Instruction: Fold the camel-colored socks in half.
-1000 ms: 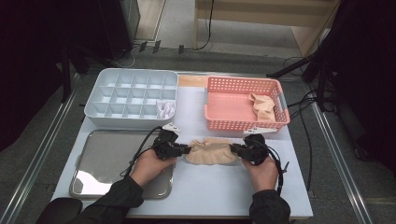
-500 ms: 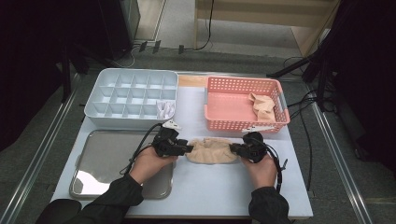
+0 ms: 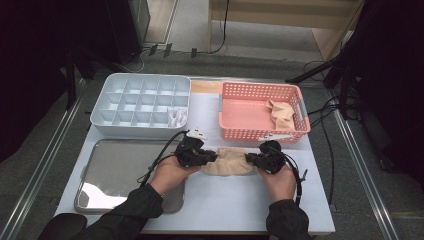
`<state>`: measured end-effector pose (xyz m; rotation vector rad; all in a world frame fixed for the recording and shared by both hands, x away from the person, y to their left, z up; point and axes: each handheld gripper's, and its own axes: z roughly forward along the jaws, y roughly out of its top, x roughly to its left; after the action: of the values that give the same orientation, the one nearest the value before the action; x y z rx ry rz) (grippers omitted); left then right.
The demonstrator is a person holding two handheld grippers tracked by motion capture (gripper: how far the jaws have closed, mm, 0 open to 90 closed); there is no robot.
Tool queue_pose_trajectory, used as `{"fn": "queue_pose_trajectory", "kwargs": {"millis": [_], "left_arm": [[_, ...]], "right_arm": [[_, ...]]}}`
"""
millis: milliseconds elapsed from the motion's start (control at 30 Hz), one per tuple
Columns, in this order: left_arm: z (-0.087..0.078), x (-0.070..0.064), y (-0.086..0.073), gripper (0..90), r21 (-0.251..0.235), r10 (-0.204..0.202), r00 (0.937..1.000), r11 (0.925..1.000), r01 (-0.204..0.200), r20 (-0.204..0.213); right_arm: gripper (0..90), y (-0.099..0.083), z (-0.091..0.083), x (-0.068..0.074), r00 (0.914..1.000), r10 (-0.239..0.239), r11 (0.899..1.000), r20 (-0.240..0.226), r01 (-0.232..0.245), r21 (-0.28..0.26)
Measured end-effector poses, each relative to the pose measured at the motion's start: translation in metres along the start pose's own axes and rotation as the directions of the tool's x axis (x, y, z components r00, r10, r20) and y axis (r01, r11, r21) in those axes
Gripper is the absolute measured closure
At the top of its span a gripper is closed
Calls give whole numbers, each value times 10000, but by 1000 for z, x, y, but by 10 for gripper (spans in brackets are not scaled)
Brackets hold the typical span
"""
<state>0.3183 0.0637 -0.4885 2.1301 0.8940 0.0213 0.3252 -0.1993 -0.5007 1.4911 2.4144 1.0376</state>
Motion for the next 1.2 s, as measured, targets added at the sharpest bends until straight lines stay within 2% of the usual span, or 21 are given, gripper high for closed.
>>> {"fn": "queue_pose_trajectory", "kwargs": {"millis": [200,433,600,733,1033,1200], "left_arm": [[17,-12,5,798,107,307,9995,9995,-307,39],[35,-7,5,781,389,194,9993,9991,-182,-308],[39,1,5,772,370,-48,9987,9993,66,-508],[43,3,4,766,534,-45,9977,9985,81,-676],[45,7,4,783,444,-158,9984,9988,182,-545],[45,6,5,759,464,-143,9986,9988,167,-503]], "right_arm": [[848,2,2,3,10000,-85,10000,30,85,45],[848,3,1,6,9999,-158,9999,-61,158,-7],[848,4,0,8,9997,-198,9998,-138,197,-42],[850,4,-1,10,9994,-240,9997,-236,238,-66],[856,9,-11,19,9981,-426,9980,-447,405,-486],[855,14,-13,25,9976,-486,9977,-500,461,-504]]}}
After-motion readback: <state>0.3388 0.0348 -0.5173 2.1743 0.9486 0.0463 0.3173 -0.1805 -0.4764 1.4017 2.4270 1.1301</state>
